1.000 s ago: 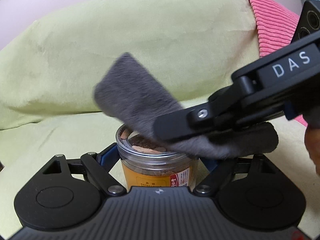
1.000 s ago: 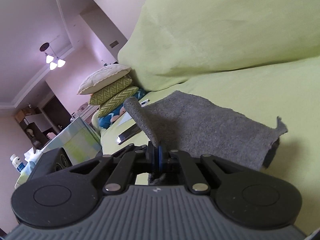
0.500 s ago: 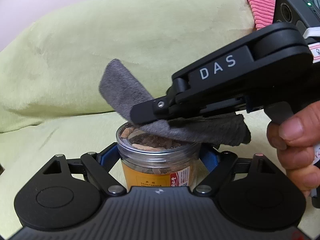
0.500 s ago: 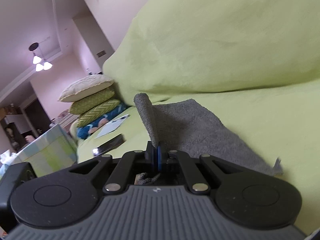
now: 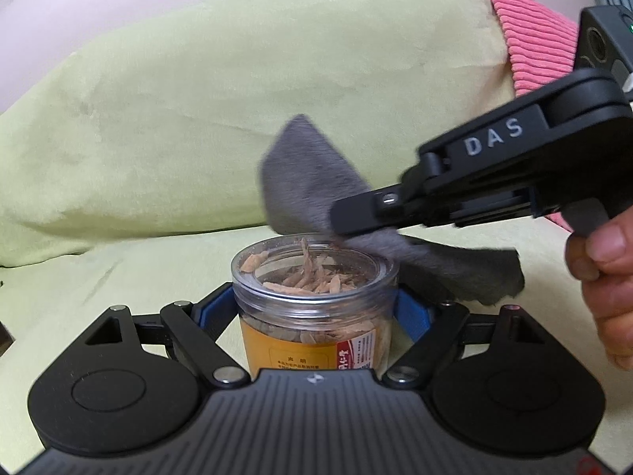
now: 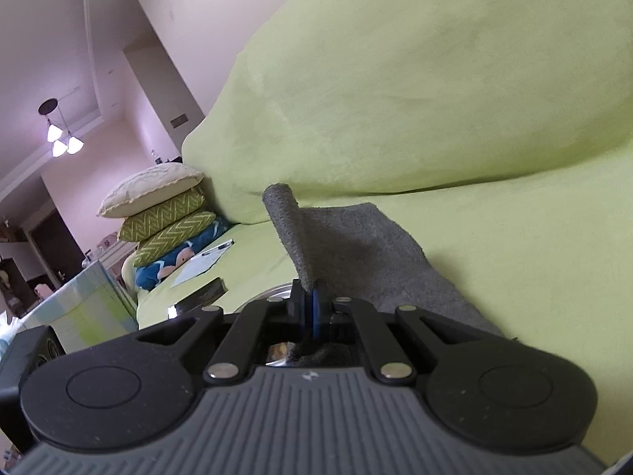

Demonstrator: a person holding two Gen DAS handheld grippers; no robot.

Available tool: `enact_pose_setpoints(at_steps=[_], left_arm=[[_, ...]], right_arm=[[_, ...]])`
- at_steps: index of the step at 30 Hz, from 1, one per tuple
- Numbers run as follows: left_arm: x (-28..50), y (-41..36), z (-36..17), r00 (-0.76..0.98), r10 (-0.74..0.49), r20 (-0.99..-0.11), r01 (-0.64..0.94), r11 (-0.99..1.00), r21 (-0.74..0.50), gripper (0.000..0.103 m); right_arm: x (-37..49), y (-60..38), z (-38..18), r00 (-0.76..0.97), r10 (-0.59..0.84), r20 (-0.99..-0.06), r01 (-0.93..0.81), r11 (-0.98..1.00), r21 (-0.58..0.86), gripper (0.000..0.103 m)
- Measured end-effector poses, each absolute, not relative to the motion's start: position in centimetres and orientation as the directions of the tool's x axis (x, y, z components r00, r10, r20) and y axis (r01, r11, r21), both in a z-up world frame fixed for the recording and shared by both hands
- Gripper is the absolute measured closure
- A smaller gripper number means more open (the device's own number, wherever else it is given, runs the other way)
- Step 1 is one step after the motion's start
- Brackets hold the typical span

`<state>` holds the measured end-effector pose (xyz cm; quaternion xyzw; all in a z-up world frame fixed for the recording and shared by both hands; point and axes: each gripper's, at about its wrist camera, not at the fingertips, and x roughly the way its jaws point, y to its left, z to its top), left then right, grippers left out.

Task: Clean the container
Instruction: 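Wipe the jar lid again with the grey cloth in the right gripper, then set the jar down with the left gripper while the right drops the cloth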

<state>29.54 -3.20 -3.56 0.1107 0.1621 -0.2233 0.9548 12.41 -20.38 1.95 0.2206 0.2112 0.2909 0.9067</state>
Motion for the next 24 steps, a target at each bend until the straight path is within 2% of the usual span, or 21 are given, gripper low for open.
enact_pose_setpoints(at_steps=[15,24], left_arm=[[28.9,-1.3,-3.1,0.848,-0.39,-0.358,0.455,0.883,0.117,0.019],[29.6,0.3,-3.1,0.873,-0.356,-0.334,0.376,0.927,-0.006,0.019]], right_arm=[[12.7,-20.5,1.3,0.748,0.621,-0.236,-0.432,0.725,0.536,0.101],[13.1,-21.6,1.2,0.795,0.528,-0.298,-0.349,0.8,0.488,0.101]])
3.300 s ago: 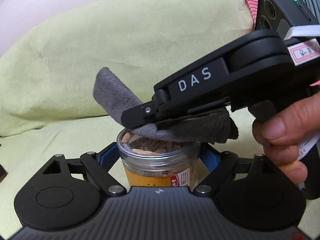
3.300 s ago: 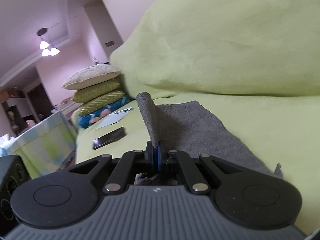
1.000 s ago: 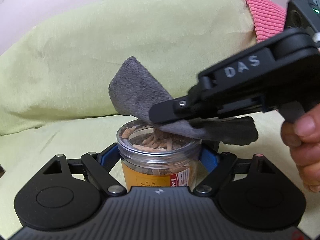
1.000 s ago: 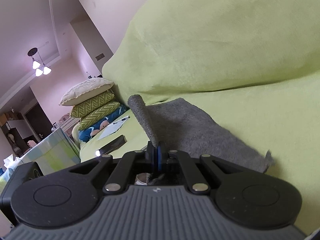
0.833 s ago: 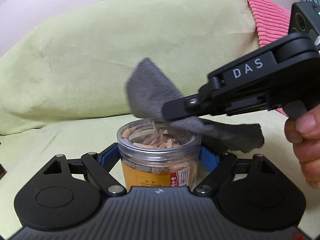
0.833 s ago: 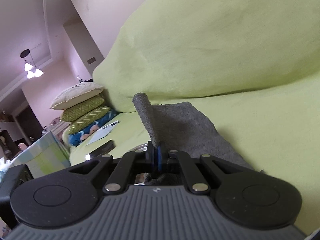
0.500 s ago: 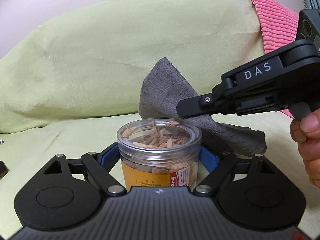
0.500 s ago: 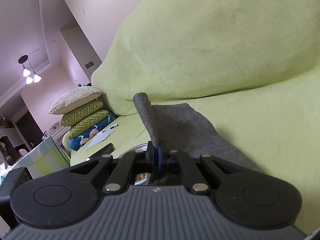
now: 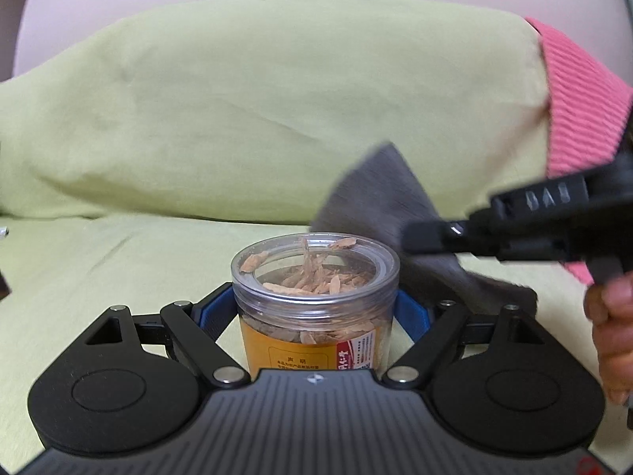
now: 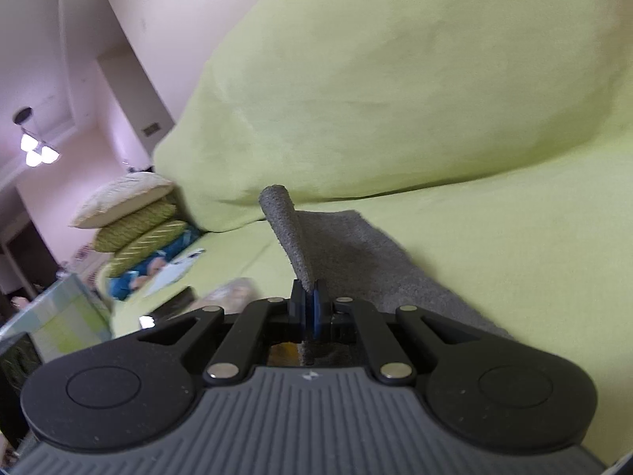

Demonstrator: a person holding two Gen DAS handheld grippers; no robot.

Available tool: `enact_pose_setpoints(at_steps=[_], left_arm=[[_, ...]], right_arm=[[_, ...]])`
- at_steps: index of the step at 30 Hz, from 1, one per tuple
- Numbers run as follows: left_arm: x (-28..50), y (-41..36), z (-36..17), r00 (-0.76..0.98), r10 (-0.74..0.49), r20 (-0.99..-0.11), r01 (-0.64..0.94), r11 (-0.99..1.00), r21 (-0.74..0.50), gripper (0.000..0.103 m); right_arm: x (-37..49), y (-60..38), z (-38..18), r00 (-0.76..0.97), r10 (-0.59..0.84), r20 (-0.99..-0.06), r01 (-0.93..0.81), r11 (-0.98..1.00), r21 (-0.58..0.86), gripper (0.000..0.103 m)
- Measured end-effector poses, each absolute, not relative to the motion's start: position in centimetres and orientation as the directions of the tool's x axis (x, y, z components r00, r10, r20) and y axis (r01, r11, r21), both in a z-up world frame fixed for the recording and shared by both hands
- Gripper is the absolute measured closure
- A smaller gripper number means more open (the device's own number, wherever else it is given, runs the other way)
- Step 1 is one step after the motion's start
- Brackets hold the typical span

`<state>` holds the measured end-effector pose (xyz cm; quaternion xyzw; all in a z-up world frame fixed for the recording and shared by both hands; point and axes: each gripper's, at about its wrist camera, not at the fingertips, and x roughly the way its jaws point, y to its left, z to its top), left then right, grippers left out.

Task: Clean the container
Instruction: 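Set the jar down with the left gripper while the right drops the cloth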

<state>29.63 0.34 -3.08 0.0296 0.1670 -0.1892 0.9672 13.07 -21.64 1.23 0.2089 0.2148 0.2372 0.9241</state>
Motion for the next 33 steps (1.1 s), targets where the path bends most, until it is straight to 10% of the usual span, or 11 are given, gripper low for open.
enact_pose_setpoints(at_steps=[9,19,27,33], left_arm=[[30.5,1.1,-3.5,0.896,-0.284,-0.343,0.295,0.955,-0.021,0.019],[30.8,1.4,-3.7,0.895,-0.282,-0.346,0.289,0.957,-0.033,0.019],[30.4,1.8,-3.8,0.891,-0.291,-0.348,0.304,0.953,-0.02,0.019],[30.4,1.2,-3.4,0.893,-0.279,-0.352,0.297,0.955,-0.002,0.019]], right_arm=[[13.0,-20.8,3.2,0.842,0.423,-0.335,-0.33,0.895,0.301,0.101],[11.7,-19.8,7.2,0.955,0.222,-0.197,-0.266,0.934,-0.239,0.101],[10.5,-16.1,-1.6,0.797,0.351,-0.492,-0.54,0.779,-0.319,0.101],[9.6,-15.9,-1.9,0.786,0.332,-0.521,-0.559,0.741,-0.373,0.101]])
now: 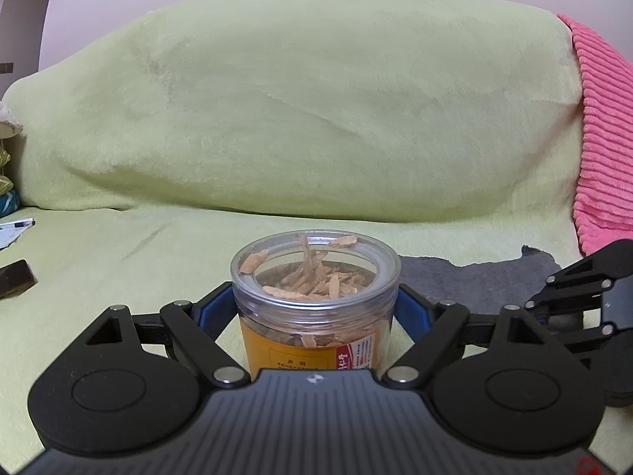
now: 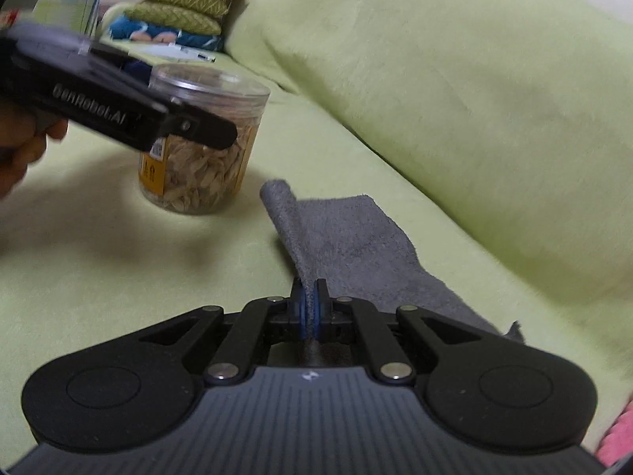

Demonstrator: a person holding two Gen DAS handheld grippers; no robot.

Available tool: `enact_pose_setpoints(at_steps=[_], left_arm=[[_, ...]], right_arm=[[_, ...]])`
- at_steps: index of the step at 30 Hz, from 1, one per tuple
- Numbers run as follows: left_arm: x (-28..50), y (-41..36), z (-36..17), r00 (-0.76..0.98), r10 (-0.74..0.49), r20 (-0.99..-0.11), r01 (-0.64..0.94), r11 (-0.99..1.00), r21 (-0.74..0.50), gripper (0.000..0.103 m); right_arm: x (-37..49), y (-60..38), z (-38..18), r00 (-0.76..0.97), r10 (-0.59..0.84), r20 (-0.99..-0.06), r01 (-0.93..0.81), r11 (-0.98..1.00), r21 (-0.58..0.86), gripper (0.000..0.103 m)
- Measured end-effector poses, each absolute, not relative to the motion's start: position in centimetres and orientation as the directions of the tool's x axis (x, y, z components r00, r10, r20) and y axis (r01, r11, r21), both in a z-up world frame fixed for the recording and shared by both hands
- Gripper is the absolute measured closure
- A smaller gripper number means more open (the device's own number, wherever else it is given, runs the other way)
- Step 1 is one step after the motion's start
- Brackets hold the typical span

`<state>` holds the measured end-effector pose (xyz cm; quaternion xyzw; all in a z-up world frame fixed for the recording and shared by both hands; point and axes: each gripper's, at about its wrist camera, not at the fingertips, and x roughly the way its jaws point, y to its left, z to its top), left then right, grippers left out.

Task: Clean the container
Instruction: 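Set the jar down with the left gripper while the right drops the cloth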

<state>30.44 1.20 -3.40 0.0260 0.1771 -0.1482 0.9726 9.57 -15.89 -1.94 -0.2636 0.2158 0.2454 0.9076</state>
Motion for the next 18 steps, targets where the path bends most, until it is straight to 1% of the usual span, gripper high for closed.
enact_pose_setpoints(at_steps=[5,9,11,14,18], left_arm=[[30.5,1.3,-3.1,0.891,-0.277,-0.359,0.295,0.955,-0.004,0.018],[30.5,1.3,-2.7,0.887,-0.274,-0.372,0.296,0.955,0.002,0.018],[30.4,1.4,-2.5,0.884,-0.278,-0.375,0.301,0.954,0.002,0.015],[29.8,1.5,-1.8,0.886,-0.272,-0.377,0.297,0.955,0.009,0.012],[28.9,2.1,-1.0,0.888,-0.263,-0.379,0.283,0.959,-0.001,0.01]], right_arm=[[8.1,-14.9,-2.6,0.827,0.27,-0.493,-0.52,0.701,-0.488,0.101],[7.2,-14.4,-2.5,0.836,0.236,-0.495,-0.501,0.696,-0.515,0.101],[6.6,-14.4,-2.3,0.84,0.217,-0.498,-0.489,0.699,-0.521,0.101],[6.0,-14.6,-1.9,0.842,0.183,-0.507,-0.457,0.741,-0.492,0.101],[4.4,-15.0,-1.3,0.845,0.153,-0.513,-0.397,0.822,-0.409,0.101]])
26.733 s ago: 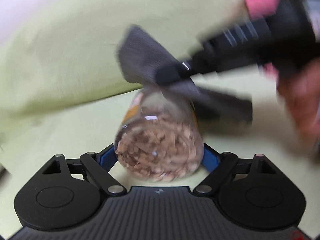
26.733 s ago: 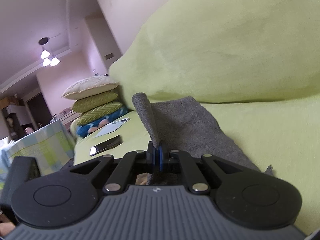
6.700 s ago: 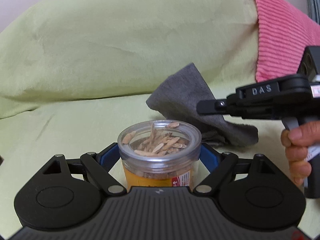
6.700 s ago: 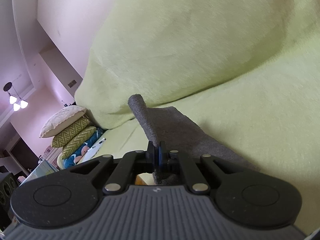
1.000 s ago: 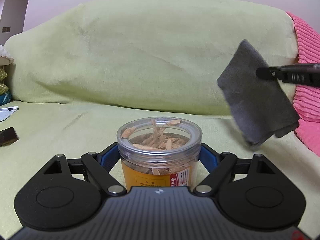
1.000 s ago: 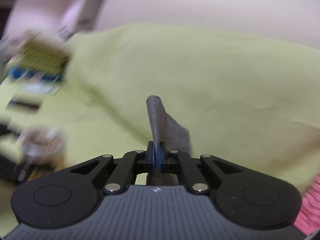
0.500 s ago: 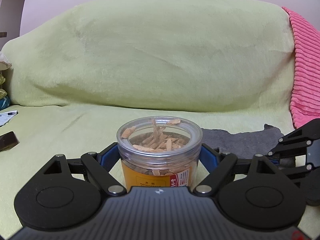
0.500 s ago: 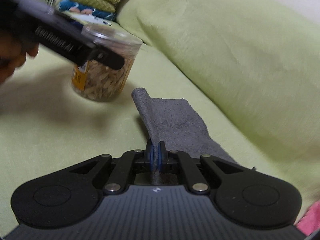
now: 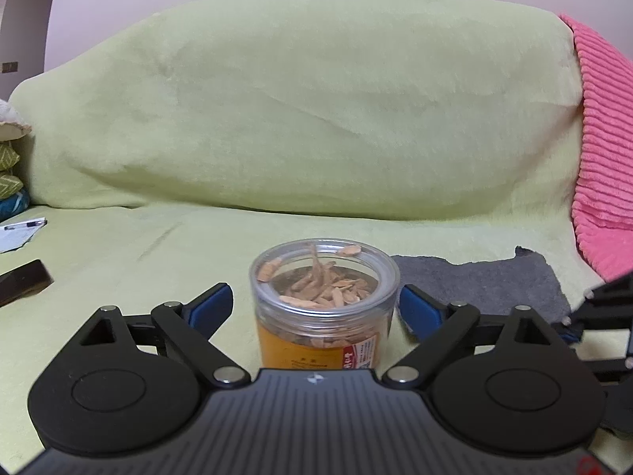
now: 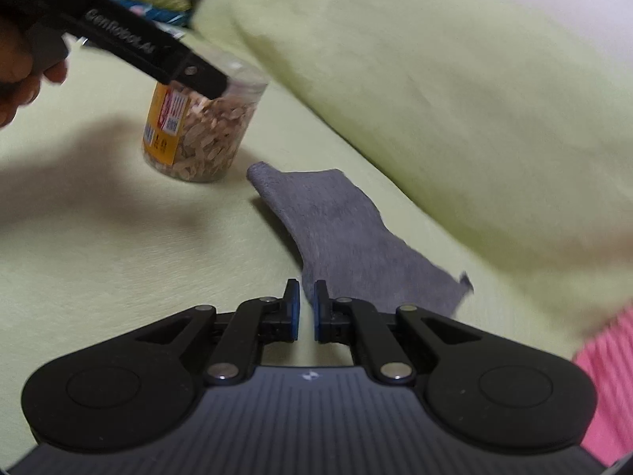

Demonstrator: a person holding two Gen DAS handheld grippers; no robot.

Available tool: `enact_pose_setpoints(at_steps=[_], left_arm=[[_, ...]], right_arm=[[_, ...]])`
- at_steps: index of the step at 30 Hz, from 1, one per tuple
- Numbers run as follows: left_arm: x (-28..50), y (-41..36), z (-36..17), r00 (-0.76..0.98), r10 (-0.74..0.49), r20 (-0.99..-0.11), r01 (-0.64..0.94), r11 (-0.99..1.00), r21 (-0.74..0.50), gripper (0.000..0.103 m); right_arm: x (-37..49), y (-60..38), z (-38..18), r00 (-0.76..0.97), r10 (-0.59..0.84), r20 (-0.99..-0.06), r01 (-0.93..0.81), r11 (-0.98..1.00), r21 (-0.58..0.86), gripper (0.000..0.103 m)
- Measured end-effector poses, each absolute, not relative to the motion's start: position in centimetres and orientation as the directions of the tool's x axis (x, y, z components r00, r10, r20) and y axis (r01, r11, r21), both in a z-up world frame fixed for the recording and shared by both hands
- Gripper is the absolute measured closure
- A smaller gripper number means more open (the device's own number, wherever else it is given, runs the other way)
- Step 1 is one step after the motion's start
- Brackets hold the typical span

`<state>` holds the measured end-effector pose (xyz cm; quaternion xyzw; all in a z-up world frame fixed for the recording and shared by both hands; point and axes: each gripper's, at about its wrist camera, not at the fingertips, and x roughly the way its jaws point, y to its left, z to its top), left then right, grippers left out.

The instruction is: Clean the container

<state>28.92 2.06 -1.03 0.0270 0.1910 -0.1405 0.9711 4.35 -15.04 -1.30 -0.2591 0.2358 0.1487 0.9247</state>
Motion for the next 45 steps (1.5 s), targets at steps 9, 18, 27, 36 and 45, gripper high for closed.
enact_pose_setpoints(at_steps=[9,18,27,36,45], left_arm=[[26.3,2.2,0.5,0.882,-0.258,-0.394,0.295,0.955,0.034,0.002],[22.5,1.8,0.2,0.82,-0.22,-0.528,0.241,0.97,-0.029,0.001],[22.5,1.1,-1.2,0.769,-0.189,-0.611,0.255,0.967,0.021,0.001],[23.2,-1.0,-1.4,0.746,-0.215,-0.63,0.268,0.963,-0.012,0.001],[24.4,-2.4,-4.4,0.705,-0.195,-0.682,0.251,0.968,-0.018,0.001]], right_arm=[[3.4,-20.2,-1.5,0.819,0.217,-0.53,-0.142,0.973,0.179,0.101],[3.3,-19.2,-1.4,0.836,0.173,-0.521,-0.132,0.985,0.115,0.101],[3.0,-19.4,-1.4,0.838,0.173,-0.517,-0.116,0.983,0.14,0.101],[3.0,-19.5,-1.4,0.835,0.18,-0.52,-0.111,0.981,0.162,0.1],[2.7,-20.2,-1.4,0.827,0.192,-0.529,-0.095,0.974,0.206,0.1]])
